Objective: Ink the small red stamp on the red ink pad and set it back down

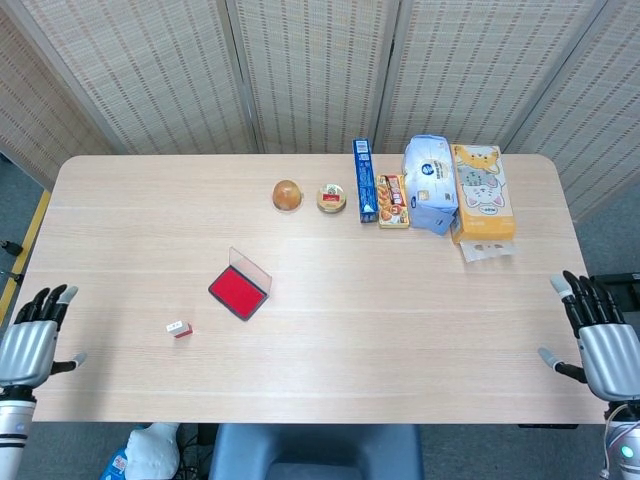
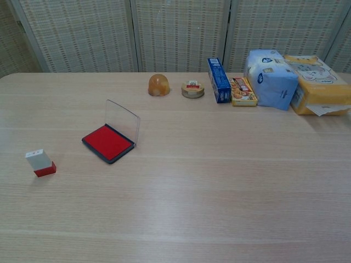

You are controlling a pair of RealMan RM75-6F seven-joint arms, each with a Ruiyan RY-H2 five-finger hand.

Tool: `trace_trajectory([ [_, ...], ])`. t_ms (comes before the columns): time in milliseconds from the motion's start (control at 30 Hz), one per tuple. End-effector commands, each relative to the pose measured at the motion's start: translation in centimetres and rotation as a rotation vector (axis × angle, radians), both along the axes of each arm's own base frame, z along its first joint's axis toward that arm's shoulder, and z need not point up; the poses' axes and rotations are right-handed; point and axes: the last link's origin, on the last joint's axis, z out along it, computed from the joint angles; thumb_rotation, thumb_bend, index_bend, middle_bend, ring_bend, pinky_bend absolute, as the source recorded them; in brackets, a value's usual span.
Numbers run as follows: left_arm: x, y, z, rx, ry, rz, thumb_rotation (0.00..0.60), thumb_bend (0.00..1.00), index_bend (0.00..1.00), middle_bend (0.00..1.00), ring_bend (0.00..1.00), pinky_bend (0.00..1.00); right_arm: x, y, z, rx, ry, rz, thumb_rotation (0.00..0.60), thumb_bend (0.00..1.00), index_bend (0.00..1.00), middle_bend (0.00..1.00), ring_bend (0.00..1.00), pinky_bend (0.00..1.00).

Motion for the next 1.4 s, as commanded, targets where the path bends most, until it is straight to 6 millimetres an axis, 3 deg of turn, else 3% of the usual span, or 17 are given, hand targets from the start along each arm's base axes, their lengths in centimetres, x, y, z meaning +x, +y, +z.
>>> trace_trajectory([
  [33,1.0,1.8,-1.1,-0.055,0.051,-0.079,0.6,0.14,0.06,0.1,0.0,0.18,-0.1,0.0,0.1,0.0,0.0,0.002,0.6,0.14,0.0,0.0,0.0,0.0],
  [233,1.0,3.2,-1.6,-0.07,0.075,-0.103,0.6,0.14,0.12,0.1,0.0,0.18,-0.1,0.0,0.2,-0.007,0.002,0.002,0.6,0.14,0.0,0.0,0.0,0.0],
  [333,1.2,3.1,-2.3,-0.083,0.04,-0.097,0.6,0.14,0.08,0.1,0.0,0.18,0.0,-0.1,0.0,-0.002,0.006,0.001,0.6,0.14,0.0,0.0,0.0,0.0],
  [900,4.9,5.4,-7.9,-0.191,-0.003,-0.084,0.6,0.14,0.07,0.1,0.0,0.18,0.0,0.3,0.8,-0.007,-0.008,0.032,0.6,0.14,0.0,0.0,0.0,0.0],
  [1400,7.6,6.6,-11.4,-0.232,0.0,-0.073,0.6,0.14,0.07,0.1,0.0,0.18,0.0,0.7,1.4,-0.011,-0.023,0.067,0.6,0.14,0.0,0.0,0.0,0.0],
])
